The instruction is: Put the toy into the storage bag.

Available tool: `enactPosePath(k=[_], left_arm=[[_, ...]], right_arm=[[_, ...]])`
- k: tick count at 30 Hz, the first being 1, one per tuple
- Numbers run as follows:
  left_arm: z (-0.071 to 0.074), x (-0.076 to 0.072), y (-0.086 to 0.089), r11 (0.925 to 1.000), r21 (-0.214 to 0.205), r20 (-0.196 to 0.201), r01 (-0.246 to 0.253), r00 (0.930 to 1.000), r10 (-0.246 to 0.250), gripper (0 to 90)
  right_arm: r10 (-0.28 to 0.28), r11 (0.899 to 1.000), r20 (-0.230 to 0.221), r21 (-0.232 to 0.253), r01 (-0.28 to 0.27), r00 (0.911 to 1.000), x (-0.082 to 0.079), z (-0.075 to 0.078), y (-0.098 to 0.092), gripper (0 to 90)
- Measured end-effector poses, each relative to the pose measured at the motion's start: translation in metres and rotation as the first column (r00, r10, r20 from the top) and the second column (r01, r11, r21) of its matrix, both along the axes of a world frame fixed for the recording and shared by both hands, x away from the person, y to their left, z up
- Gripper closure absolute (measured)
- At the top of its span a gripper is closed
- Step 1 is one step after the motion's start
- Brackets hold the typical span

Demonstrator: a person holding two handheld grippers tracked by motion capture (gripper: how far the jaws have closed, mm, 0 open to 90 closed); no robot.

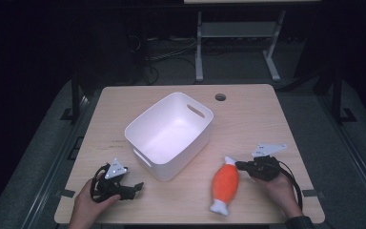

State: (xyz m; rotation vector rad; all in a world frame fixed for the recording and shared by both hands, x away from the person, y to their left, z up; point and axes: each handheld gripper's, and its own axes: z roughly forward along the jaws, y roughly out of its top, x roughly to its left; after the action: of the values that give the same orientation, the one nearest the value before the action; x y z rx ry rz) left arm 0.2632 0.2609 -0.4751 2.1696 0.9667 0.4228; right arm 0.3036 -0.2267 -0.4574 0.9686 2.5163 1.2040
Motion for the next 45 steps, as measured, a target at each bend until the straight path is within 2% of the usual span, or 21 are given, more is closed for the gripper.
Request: enactPosePath(k=[14,23,33,39,45], left_arm=[[0.0,0.0,0.0,1.0,-0.002,-0.001,-0.002,1.0,0.002,12.8],[0.0,0.0,0.0,1.0,-0.002,-0.002,-0.002,1.0,0.002,12.8],[0.0,0.0,0.0,1.0,-0.002,-0.001,-0.002,1.0,0.002,12.8],[0.0,0.0,0.0,1.0,-0.002,-0.001,-0.002,1.0,0.002,12.8],[0.0,0.0,0.0,1.0,-0.002,-0.002,-0.002,1.0,0.002,12.8]], right_arm=[[0.041,0.999,0.017,-0.002,-0.041,0.999,0.021,0.006,0.029,89.7],[0.091,0.996,0.012,-0.006,-0.091,0.9957,0.032,0.008,0.052,89.7],[0.141,0.99,-0.004,-0.012,-0.141,0.99,0.033,0.009,0.07,89.6],[0.127,0.992,0.0,-0.003,-0.127,0.9919,0.031,0.015,0.066,88.1],[0.079,0.997,0.008,0.022,-0.079,0.9968,0.026,0.02,0.051,79.1]])
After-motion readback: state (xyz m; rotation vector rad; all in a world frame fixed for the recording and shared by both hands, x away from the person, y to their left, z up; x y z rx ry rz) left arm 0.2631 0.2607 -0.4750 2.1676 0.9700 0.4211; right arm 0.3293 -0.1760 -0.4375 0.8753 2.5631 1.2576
